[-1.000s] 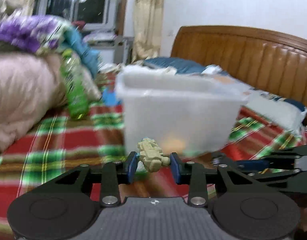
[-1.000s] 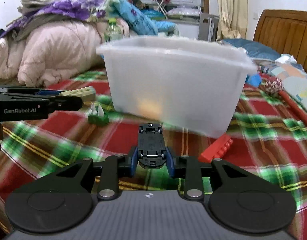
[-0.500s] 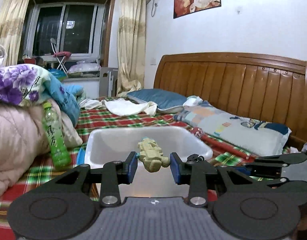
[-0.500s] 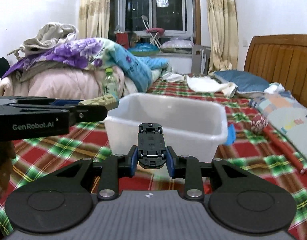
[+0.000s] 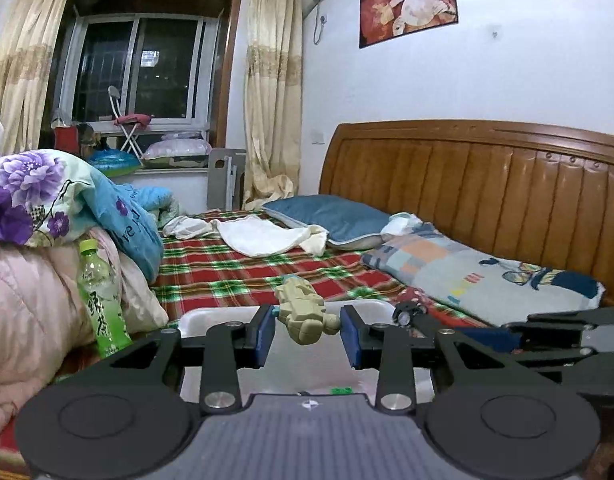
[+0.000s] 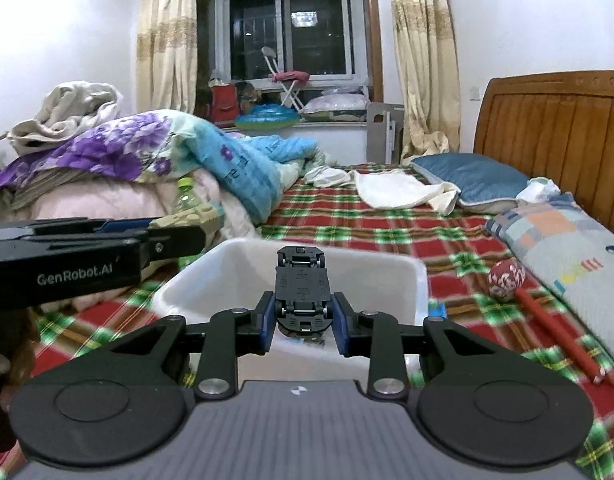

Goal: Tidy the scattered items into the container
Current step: 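Carry the beige figure and black car over the tub and open both grippers, then grasp the green base with the left gripper while the right gripper grasps the red brick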

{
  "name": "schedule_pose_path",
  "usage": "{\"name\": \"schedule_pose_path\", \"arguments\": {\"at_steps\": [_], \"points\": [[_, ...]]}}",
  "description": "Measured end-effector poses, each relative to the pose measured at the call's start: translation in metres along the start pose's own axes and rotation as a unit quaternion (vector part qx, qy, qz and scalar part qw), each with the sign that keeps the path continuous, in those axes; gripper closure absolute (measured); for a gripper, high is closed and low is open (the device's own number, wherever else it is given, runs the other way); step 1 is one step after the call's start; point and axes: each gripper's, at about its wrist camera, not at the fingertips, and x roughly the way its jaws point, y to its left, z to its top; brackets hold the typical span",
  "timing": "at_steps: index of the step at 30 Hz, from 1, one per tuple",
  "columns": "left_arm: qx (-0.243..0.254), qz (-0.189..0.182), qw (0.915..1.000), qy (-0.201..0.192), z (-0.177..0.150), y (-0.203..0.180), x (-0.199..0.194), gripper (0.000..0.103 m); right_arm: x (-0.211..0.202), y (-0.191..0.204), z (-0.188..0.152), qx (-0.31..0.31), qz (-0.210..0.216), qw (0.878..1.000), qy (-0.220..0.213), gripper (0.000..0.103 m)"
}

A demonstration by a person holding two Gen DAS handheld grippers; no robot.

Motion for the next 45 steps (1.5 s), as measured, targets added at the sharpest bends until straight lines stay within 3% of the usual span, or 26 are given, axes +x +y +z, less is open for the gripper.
{"name": "schedule_pose_path", "arguments": {"at_steps": [13, 15, 16, 17, 26, 33, 38, 45], "points": [[-0.040, 0.022, 0.9962, 0.075, -0.024, 0.025, 0.080, 0.061, 0.071, -0.020, -0.004, 0.005, -0.033, 0.998, 0.050, 0.069], [-0.042, 0.025, 0.9952, 0.085, -0.027, 0.026, 0.084, 0.053, 0.078, -0.020, -0.007, 0.000, -0.042, 0.997, 0.062, 0.055], [-0.041, 0.028, 0.9950, 0.087, -0.029, 0.026, 0.084, 0.047, 0.080, -0.021, -0.008, -0.001, -0.044, 0.997, 0.065, 0.052], [-0.039, 0.030, 0.9948, 0.089, -0.030, 0.026, 0.083, 0.044, 0.080, -0.021, -0.009, -0.001, -0.042, 0.997, 0.064, 0.052], [-0.027, 0.017, 0.9967, 0.075, -0.036, 0.018, 0.045, 0.044, 0.045, -0.021, -0.014, 0.010, -0.045, 0.998, 0.038, 0.051], [-0.001, -0.017, 0.9975, 0.068, -0.066, -0.007, -0.004, 0.043, 0.009, -0.032, -0.031, 0.026, -0.060, 0.997, 0.029, 0.048], [-0.001, -0.024, 0.9942, 0.105, -0.110, -0.015, -0.013, 0.042, 0.007, -0.038, -0.066, 0.029, -0.081, 0.994, 0.070, 0.048], [-0.045, 0.023, 0.9896, 0.135, -0.148, 0.008, -0.017, 0.042, 0.030, -0.027, -0.118, 0.056, -0.083, 0.986, 0.136, 0.048]]}}
